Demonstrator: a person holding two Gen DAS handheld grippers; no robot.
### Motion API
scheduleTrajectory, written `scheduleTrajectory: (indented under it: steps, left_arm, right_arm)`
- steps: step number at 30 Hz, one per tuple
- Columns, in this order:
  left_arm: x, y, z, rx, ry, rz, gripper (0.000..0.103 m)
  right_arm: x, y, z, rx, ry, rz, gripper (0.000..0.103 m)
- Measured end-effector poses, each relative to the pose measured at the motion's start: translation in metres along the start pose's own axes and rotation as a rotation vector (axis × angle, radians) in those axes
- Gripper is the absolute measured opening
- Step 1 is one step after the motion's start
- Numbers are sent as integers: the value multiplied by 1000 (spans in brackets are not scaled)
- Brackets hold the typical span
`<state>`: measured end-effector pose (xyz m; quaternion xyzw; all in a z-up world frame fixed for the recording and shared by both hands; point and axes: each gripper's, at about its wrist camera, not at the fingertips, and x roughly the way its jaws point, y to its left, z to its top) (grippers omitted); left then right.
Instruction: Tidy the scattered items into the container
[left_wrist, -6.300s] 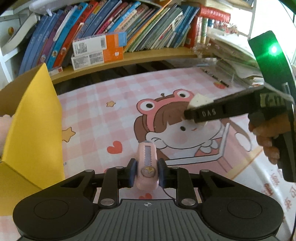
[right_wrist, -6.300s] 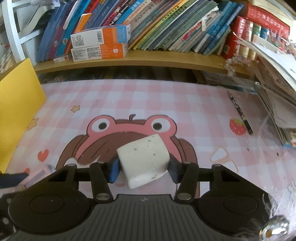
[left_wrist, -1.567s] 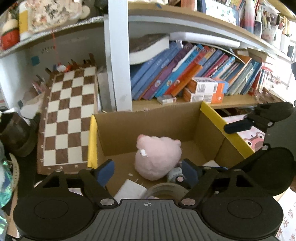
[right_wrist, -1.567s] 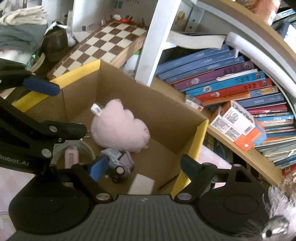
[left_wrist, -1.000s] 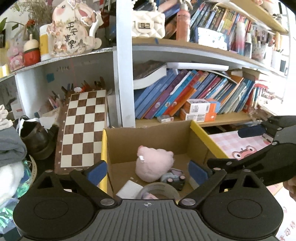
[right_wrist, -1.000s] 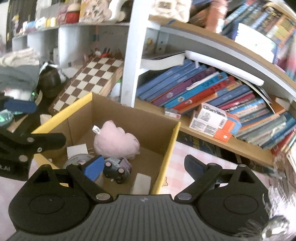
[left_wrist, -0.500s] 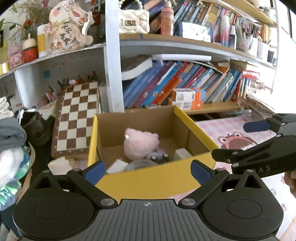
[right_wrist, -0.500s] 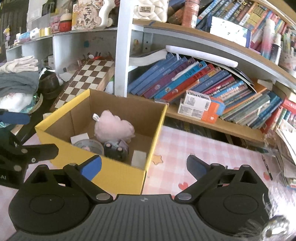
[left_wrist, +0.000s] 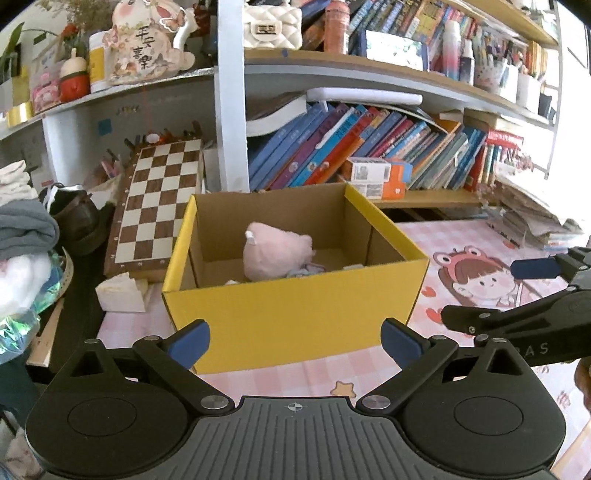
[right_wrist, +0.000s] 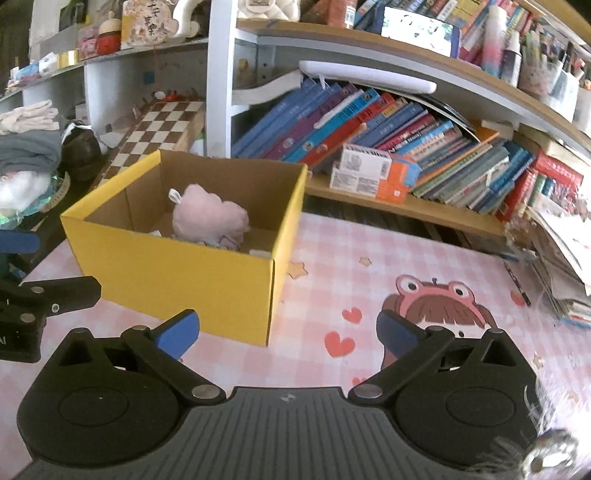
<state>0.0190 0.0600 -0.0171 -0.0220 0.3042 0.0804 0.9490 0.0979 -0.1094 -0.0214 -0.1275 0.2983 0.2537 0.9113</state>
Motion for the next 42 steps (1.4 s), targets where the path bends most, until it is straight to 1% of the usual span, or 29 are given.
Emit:
scheduleTrajectory:
  steps: [18, 28, 42]
  left_arm:
    - [0, -13, -21, -24, 27, 7, 100]
    - [2, -13, -22, -30, 40, 9, 100]
    - [-3, -16, -23, -20, 32, 10, 101]
  right_arm:
    - [-9, -1, -22, 57, 14, -46, 103]
    - [-9, 0, -25, 61, 20, -62, 103]
    - [-10, 2, -27, 61, 33, -72, 103]
